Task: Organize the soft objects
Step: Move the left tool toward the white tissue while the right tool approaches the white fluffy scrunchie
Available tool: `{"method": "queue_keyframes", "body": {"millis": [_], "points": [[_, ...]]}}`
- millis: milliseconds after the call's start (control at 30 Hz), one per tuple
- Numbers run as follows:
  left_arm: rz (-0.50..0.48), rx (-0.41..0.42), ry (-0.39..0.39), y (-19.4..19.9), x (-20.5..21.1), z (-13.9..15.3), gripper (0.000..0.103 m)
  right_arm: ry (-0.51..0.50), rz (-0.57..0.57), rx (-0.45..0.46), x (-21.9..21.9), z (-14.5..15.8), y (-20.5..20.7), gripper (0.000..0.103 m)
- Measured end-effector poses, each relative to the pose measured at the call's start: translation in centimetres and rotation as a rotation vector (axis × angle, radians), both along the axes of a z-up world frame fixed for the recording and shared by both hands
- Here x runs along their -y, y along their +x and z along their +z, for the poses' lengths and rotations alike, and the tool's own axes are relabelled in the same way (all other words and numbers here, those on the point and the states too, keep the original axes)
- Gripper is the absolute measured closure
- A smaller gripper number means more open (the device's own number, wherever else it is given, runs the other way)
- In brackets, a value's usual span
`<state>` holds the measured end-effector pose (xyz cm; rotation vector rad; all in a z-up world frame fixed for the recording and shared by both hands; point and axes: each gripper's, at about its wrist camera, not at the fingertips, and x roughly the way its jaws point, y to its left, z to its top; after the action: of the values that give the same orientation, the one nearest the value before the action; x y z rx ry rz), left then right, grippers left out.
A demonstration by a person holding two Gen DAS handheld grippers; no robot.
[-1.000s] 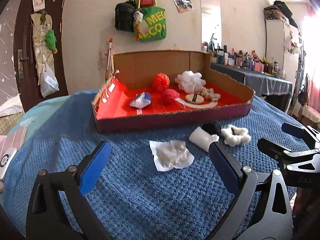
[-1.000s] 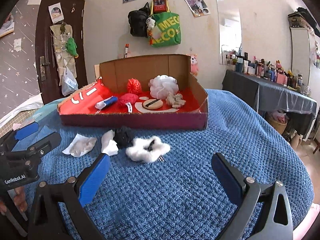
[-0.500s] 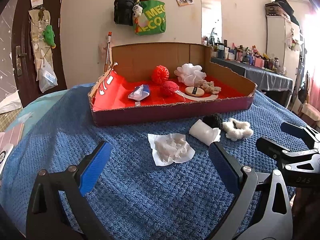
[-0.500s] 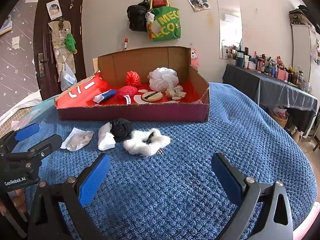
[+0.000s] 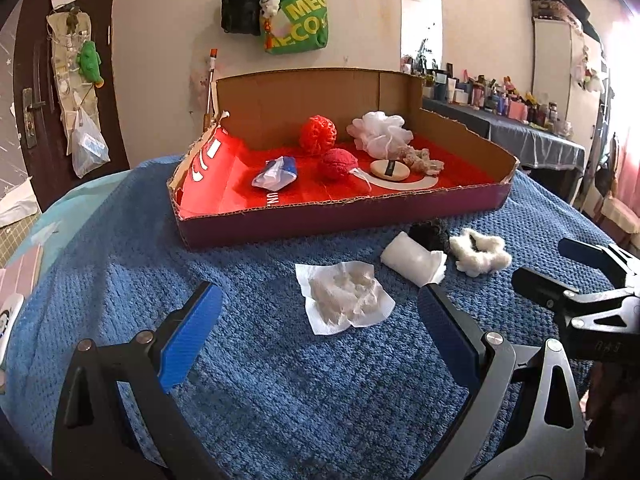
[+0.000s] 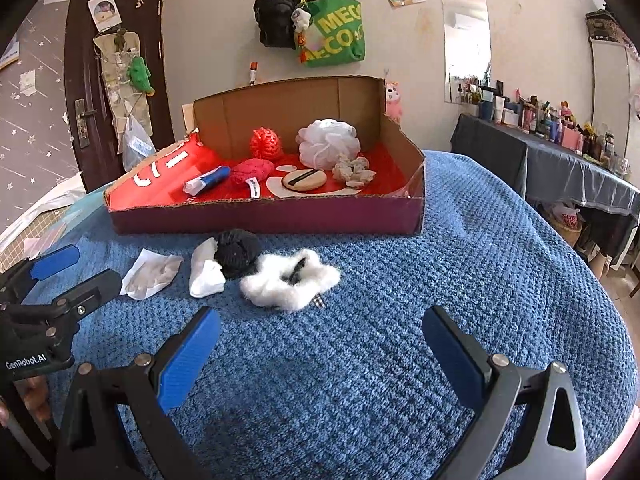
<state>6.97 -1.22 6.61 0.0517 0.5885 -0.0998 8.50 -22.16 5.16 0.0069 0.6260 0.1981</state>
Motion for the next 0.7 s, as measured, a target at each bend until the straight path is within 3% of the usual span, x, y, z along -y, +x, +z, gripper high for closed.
{"method": "queue_keyframes", "body": {"millis": [700], "points": [[-0.08,-0.16,0.049,4.4,0.5,-0.7,0.003,-0.004,0.079,-0.181,-0.1,0.1,4.4,0.0]]}}
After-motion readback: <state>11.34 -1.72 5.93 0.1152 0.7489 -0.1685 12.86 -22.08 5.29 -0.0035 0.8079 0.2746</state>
